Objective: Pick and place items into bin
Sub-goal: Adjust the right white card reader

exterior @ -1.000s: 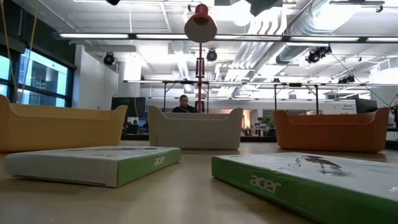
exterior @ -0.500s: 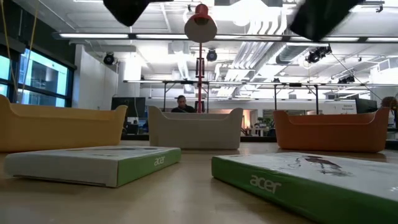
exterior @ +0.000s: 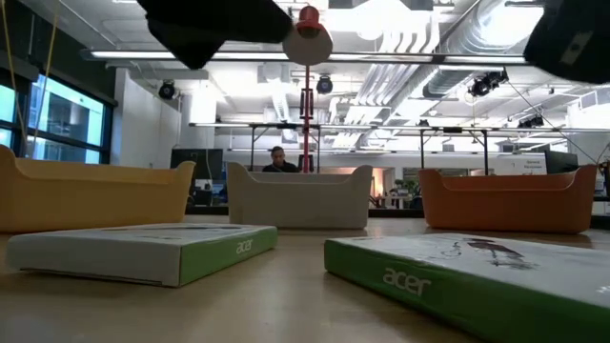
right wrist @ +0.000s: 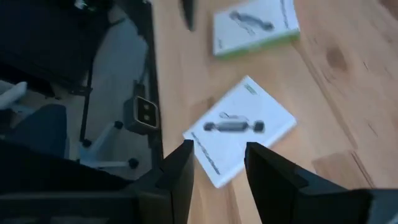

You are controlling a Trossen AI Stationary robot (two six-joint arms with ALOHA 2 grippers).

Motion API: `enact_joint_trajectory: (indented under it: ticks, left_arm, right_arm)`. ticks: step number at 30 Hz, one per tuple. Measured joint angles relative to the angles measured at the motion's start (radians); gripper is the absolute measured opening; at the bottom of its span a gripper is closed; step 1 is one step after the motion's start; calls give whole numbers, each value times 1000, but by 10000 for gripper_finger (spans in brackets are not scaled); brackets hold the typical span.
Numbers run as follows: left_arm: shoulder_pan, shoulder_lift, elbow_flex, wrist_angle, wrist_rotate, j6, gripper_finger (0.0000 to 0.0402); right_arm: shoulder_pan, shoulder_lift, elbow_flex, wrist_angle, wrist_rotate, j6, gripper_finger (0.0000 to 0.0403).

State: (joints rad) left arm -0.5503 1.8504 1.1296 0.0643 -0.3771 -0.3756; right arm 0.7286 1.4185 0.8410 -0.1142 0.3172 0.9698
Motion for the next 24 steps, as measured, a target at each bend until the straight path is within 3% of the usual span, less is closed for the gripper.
enact_joint_trajectory:
  ticks: [4,11,19,24]
  left_arm:
    - [0,36,40,-2,-7,-17,216]
    - [8,55,87,2,-66,-31,216]
    - [6,55,87,39,-66,-144,216]
    - [7,55,86,38,-84,-154,216]
  right_arm:
    - [37,0,0,76,59,-102,133]
    - [79,23,1,141,43,-256,133]
    - [82,184,1,274,-45,-423,133]
    - [59,269,1,333,-37,-466,133]
